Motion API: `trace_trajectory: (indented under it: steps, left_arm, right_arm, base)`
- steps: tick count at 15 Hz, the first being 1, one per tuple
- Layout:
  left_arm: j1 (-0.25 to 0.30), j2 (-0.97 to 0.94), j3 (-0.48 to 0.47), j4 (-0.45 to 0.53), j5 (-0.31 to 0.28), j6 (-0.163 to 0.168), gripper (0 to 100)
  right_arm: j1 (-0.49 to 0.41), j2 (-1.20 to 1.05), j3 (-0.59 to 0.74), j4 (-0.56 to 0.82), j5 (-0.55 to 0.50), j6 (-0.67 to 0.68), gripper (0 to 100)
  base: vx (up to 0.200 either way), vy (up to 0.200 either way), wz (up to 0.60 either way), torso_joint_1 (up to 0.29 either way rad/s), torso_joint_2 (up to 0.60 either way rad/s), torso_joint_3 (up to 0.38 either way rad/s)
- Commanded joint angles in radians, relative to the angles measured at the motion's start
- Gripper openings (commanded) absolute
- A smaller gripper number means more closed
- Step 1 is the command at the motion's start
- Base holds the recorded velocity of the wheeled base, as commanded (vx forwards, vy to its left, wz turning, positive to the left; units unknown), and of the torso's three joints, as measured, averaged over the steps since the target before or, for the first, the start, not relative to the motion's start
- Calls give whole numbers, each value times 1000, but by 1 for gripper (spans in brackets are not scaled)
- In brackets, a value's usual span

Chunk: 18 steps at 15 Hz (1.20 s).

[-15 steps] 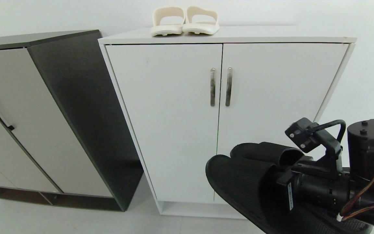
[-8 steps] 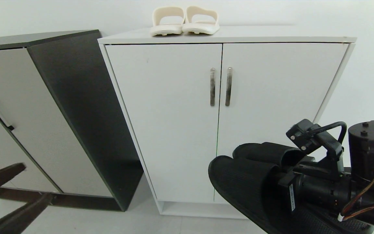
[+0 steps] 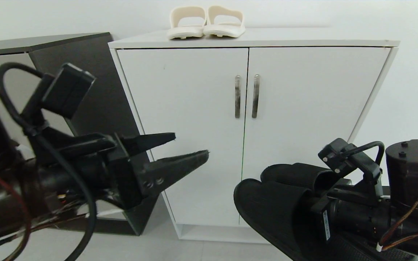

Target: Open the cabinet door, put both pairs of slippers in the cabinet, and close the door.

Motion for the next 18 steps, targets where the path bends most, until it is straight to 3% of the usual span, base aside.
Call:
trace_trajectory:
  steps: [1, 4, 9, 12, 13, 14, 18]
  left_arm:
    - [-32, 168, -115, 0, 3, -3, 100]
    - [-69, 287, -291, 5, -1, -49, 100]
    - [-104, 439, -480, 29, -17, -52, 100]
    - [-94, 491, -581, 86, -106, -101, 100]
    - [-94, 491, -581, 86, -106, -101, 100]
    - [-75, 508, -627, 113, -146, -103, 100]
    - [-43, 563, -705, 132, -131, -103, 100]
  right_arm:
    - [1, 11, 3, 0, 1, 0, 0]
    - [1, 16, 7, 0, 1, -1, 0]
    - [1, 16, 7, -2, 3, -1, 0]
    - [1, 23, 7, -2, 3, -7, 0]
    - [1, 23, 7, -2, 3, -7, 0]
    - [1, 23, 7, -2, 3, -7, 0]
    - [1, 22, 9, -2, 3, -7, 0]
  base:
    - [0, 0, 0, 0, 0, 0]
    - [0, 0, 0, 0, 0, 0]
    - [0, 0, 0, 0, 0, 0]
    - [0, 0, 0, 0, 0, 0]
    - [0, 0, 0, 0, 0, 0]
    - [0, 0, 0, 0, 0, 0]
    - [0, 0, 0, 0, 0, 0]
